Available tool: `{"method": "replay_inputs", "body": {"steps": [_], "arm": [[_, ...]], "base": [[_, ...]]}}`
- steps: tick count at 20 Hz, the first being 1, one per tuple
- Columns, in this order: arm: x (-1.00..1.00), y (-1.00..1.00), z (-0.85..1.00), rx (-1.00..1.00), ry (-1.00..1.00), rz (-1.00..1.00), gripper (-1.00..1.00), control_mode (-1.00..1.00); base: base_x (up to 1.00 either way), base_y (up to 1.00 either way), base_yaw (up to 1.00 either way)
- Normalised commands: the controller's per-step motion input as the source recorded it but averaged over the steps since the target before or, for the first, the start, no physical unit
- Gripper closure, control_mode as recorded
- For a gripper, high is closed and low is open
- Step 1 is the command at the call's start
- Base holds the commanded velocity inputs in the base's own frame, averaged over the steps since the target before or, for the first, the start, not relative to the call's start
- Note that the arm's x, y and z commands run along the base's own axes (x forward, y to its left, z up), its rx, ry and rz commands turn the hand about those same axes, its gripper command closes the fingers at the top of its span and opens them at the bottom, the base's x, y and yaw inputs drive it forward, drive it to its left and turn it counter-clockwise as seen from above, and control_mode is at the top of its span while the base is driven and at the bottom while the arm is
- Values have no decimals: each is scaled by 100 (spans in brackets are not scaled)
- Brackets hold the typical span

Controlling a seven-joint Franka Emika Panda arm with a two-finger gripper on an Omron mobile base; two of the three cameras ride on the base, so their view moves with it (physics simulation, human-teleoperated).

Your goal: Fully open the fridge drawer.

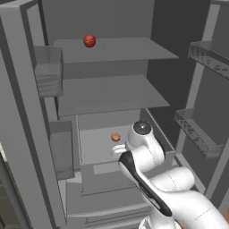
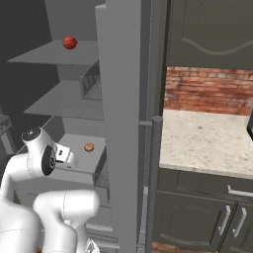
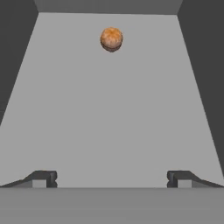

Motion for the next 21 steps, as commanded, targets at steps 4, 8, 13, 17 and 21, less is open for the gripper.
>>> {"method": "replay_inputs", "body": {"steps": [4,8,13,17,21], "arm": [[-36,0,0,0,-8,0,-100,-100],[-24,0,0,2,-7,0,-100,-100],[-12,0,3,1,-7,0,-100,-100],[-14,0,16,0,-8,0,-100,-100],[-32,0,27,2,-15,0,-100,-100]], "base": [[0,0,0],[0,0,0],[0,0,0],[0,0,0],[0,0,0]]}}
